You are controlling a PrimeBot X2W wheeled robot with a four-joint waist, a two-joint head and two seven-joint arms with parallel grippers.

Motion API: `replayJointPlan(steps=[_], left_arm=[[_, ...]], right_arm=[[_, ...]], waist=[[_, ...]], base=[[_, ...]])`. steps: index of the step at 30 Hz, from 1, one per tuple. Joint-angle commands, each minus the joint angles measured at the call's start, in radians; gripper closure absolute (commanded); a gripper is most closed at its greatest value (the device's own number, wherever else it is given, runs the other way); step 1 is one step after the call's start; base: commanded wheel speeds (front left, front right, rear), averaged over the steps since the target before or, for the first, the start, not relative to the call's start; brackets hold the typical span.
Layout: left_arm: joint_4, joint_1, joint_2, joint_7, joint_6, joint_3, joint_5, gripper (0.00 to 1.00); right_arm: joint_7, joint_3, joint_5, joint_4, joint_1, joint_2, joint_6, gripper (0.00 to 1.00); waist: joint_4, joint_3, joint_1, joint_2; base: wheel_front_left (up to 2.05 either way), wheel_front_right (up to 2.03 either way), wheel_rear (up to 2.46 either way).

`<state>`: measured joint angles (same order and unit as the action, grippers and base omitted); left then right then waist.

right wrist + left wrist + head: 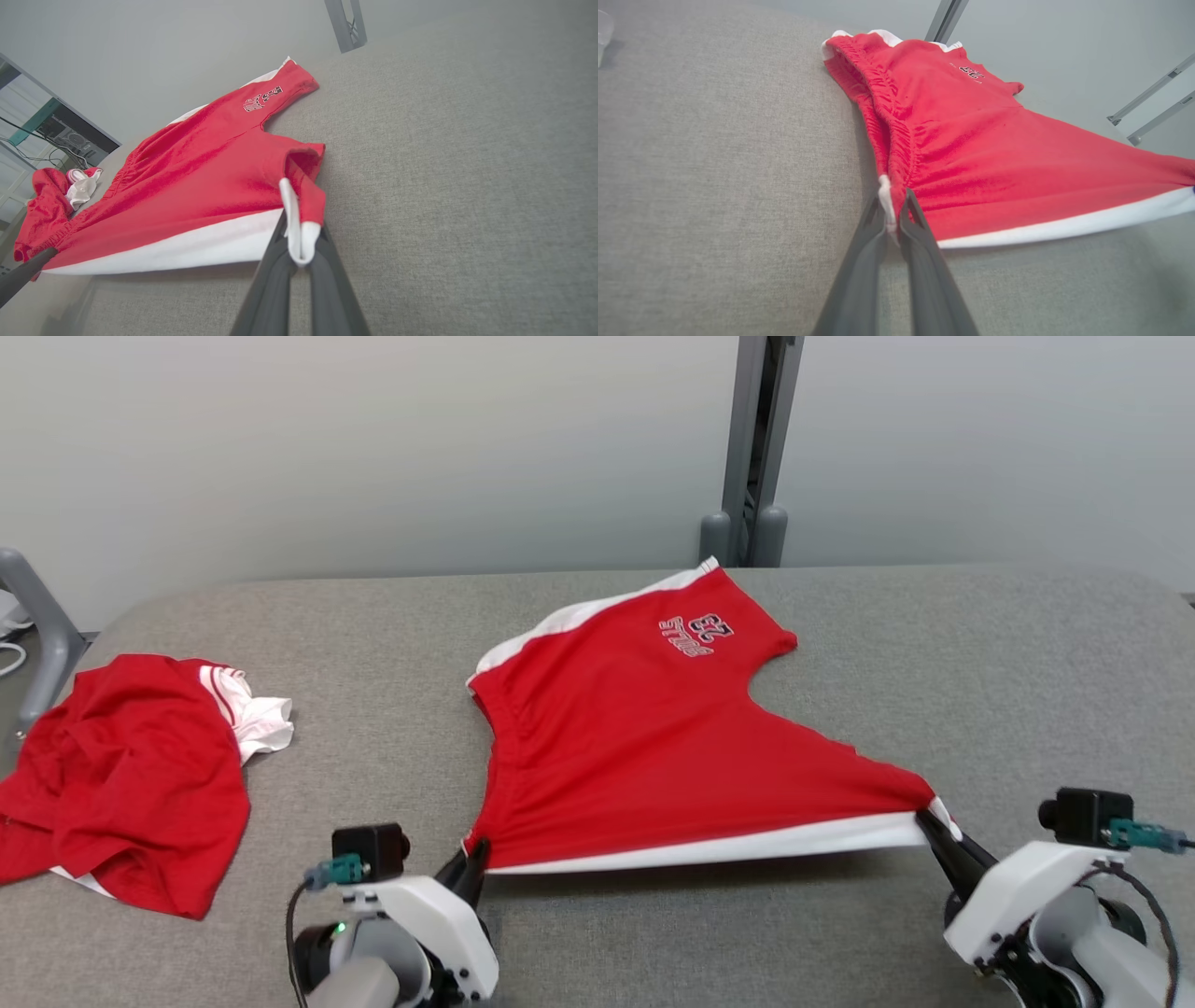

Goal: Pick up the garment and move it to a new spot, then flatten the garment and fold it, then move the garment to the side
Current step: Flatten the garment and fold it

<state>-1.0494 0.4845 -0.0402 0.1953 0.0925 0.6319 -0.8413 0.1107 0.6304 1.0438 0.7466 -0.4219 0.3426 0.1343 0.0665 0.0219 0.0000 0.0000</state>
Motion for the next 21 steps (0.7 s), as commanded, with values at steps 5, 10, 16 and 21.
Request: replayJointPlan(steps=[5,10,16,21], left_arm=[[0.045,-0.086,-0.022,0.017,-0.023,-0.012,-0.045,1.00],[0.091,-0.149,-0.028,0.017,-0.042,-0.017,-0.056,1.00],[0.185,-0.226,-0.037,0.005,-0.073,-0.012,-0.066,1.00],[0.314,-0.302,-0.060,-0.028,-0.101,-0.004,-0.079,1.00]], right_arm=[[-0.036,-0.023,0.069,-0.100,0.109,0.079,-0.007,1.00],[-0.081,-0.042,0.139,-0.222,0.211,0.136,-0.006,1.00],[-0.124,-0.069,0.168,-0.336,0.316,0.211,-0.006,1.00],[-0.166,-0.098,0.174,-0.411,0.383,0.247,-0.006,1.00]], waist=[[0.015,0.031,0.0000,0.0000],[0.026,0.050,0.0000,0.0000],[0.036,0.059,0.0000,0.0000],[0.040,0.060,0.0000,0.0000]], base=[[0.00,0.00,0.00],[0.00,0.00,0.00],[0.00,0.00,0.00],[0.00,0.00,0.00]])
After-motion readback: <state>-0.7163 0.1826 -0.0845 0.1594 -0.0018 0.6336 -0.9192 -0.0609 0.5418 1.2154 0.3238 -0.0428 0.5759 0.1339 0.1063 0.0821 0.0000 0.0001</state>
